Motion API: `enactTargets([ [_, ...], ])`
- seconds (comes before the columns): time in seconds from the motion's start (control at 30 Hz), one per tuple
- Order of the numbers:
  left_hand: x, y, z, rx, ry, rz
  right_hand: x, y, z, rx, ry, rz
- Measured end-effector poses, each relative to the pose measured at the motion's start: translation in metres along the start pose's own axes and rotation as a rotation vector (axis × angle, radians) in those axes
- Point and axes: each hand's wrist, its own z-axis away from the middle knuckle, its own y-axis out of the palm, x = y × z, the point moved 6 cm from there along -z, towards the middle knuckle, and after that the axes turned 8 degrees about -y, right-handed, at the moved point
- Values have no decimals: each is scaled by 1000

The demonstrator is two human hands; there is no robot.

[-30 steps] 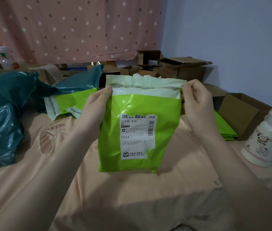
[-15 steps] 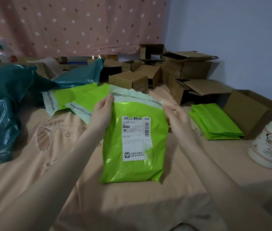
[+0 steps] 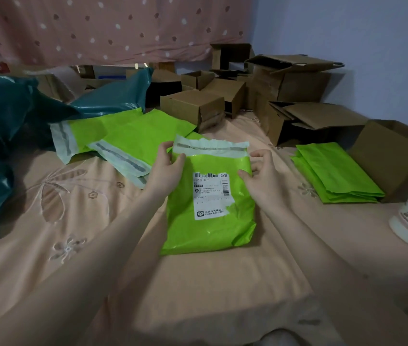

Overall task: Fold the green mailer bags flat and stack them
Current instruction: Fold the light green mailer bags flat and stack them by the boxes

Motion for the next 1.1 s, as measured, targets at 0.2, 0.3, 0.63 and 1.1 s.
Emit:
enactTargets([
  [0.2,-9,8,33,-56,307,-476,-11,7,15,93,-22,128],
  [0.3,-7,30,64,65,396,-593,-3,-7,36,0,-92,256],
  [0.63,12,50,113,30,426,-831,18,-20,109,238,89,80],
  [1.1,26,49,100,132,309,-961,-7,-36,98,473,6,146],
])
